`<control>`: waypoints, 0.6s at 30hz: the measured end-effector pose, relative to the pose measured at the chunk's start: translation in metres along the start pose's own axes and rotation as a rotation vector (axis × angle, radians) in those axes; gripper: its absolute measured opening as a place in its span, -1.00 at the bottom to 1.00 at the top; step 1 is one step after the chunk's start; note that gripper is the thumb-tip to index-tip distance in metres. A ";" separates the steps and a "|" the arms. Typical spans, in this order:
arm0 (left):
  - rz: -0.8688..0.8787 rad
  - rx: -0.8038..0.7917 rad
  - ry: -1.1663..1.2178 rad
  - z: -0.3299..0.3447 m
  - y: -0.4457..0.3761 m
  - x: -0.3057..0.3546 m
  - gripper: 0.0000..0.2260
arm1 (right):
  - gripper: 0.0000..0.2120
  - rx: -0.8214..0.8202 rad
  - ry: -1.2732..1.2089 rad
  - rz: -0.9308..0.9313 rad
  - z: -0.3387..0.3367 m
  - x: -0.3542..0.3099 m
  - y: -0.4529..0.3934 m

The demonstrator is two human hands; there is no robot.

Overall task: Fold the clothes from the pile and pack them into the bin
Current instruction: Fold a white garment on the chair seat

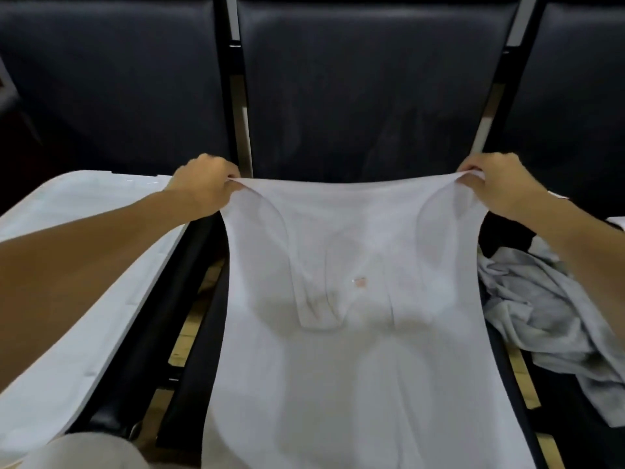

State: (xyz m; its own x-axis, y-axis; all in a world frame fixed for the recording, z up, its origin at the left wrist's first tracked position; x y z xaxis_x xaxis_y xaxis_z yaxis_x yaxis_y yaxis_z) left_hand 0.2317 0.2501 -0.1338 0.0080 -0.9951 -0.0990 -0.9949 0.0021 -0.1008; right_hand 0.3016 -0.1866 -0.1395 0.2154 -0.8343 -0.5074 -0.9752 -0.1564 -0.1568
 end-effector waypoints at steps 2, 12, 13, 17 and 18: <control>0.025 0.102 0.076 -0.009 0.009 -0.004 -0.85 | -0.88 0.021 -0.012 -0.028 -0.007 -0.005 0.001; 0.393 0.237 0.275 -0.020 0.166 0.013 -0.87 | -0.70 -0.064 0.020 -0.210 -0.029 -0.042 0.141; 0.464 0.224 0.243 -0.013 0.188 0.018 -0.86 | -0.64 -0.076 0.051 -0.264 -0.025 -0.043 0.163; 0.634 -0.139 -0.078 0.050 0.250 0.048 -0.60 | -0.47 -0.503 0.334 -0.094 0.028 -0.017 0.237; 0.588 -0.296 -0.105 0.068 0.257 0.049 -0.46 | -0.42 -0.582 0.324 -0.016 0.040 -0.014 0.249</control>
State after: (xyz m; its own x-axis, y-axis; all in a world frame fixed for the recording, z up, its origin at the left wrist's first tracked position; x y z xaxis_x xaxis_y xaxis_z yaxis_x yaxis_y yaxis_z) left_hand -0.0169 0.2082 -0.2320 -0.5499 -0.8213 -0.1519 -0.8218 0.4995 0.2742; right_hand 0.0574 -0.1931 -0.2059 0.2926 -0.9319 -0.2144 -0.8602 -0.3544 0.3667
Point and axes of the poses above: each hand's wrist, its own y-axis away from the middle knuckle, its own z-axis out of the palm, x = y × z, the point moved 6 cm from there along -y, towards the middle knuckle, and after that the axes turned 12 degrees about -y, right-handed, at the moved point
